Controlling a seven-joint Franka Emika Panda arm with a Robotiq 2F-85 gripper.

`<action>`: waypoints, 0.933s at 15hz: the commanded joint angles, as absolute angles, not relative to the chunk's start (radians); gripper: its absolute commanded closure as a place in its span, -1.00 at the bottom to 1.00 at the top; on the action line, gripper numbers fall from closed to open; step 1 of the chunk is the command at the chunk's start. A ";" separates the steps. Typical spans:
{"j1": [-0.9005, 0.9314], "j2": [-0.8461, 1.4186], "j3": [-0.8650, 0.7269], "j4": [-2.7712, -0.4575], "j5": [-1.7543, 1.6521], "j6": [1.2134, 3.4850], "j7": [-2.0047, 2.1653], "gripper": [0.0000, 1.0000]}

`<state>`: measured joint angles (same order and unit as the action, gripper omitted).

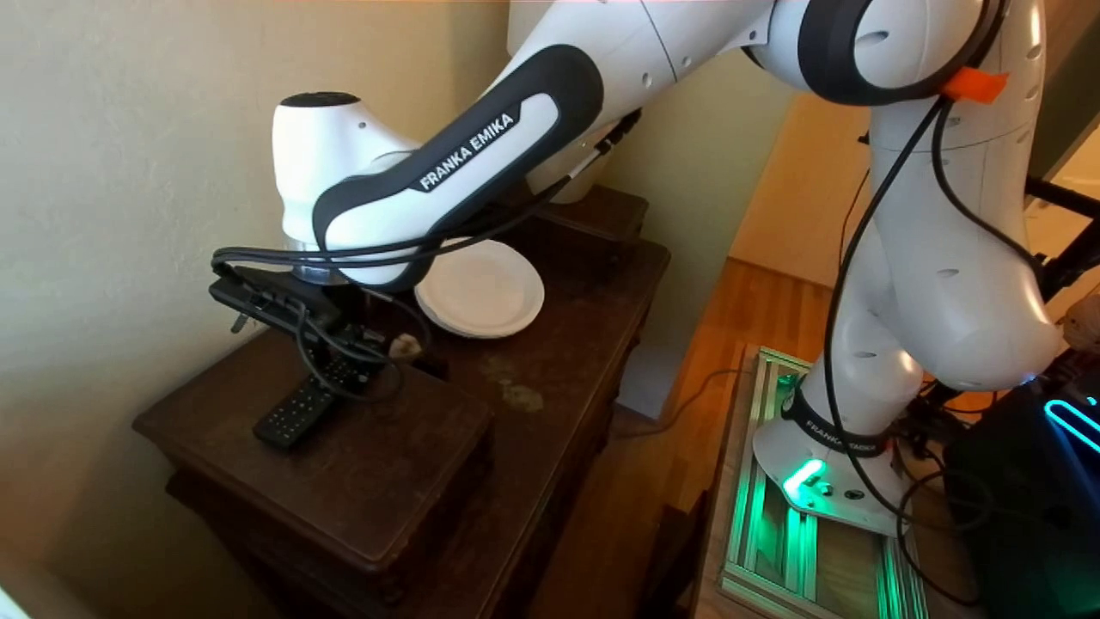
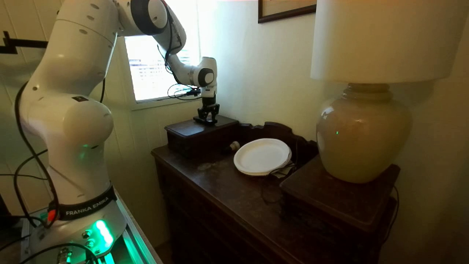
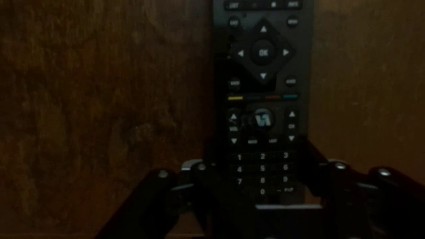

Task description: Put the black remote control on the right side of the counter.

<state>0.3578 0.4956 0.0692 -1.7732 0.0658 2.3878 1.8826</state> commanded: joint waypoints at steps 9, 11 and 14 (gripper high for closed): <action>0.294 0.092 0.084 -2.359 0.131 2.738 1.963 0.28; 0.259 0.022 0.083 -2.473 0.156 2.820 1.961 0.28; 0.193 -0.089 0.088 -2.640 0.253 2.899 1.902 0.28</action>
